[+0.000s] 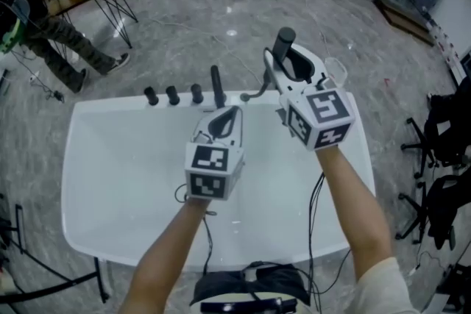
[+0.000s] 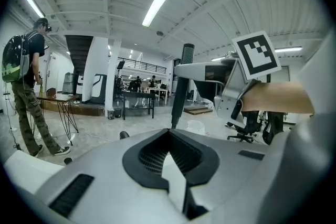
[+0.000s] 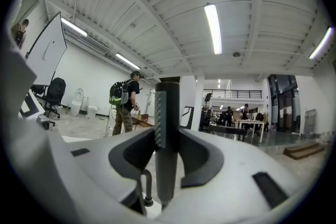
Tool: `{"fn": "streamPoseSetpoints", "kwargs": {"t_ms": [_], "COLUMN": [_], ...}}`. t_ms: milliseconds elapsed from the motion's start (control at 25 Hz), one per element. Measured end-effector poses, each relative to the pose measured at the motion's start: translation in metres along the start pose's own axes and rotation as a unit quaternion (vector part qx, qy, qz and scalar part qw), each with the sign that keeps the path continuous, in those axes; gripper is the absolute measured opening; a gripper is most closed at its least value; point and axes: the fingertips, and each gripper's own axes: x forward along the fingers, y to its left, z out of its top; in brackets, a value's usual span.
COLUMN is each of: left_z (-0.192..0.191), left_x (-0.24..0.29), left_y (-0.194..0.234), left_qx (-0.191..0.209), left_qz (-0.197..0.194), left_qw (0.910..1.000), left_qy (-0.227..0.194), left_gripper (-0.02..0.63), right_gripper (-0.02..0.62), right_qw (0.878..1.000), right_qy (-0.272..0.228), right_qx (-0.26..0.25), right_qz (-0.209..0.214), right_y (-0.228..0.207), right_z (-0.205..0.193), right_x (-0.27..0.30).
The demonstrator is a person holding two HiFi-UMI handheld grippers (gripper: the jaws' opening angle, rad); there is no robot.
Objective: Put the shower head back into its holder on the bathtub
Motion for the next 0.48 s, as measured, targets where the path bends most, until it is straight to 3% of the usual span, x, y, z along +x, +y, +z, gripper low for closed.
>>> {"fn": "streamPoseSetpoints", "kwargs": {"t_ms": [480], "left_z": [-0.030], "left_x": [0.020], "left_y": [0.003], "left_qx": [-0.002], "left_qz": [0.001], "left_qw": [1.0000], "left_qy": [0.002], "left_gripper": [0.005], "right_gripper": [0.140], "right_qw": [1.000], "right_qy": [0.016], "right_qx": [0.017], "right_qz": [-0.012], "right_y": [-0.002], "right_z": [-0.059], "right_x": [0.008]}}
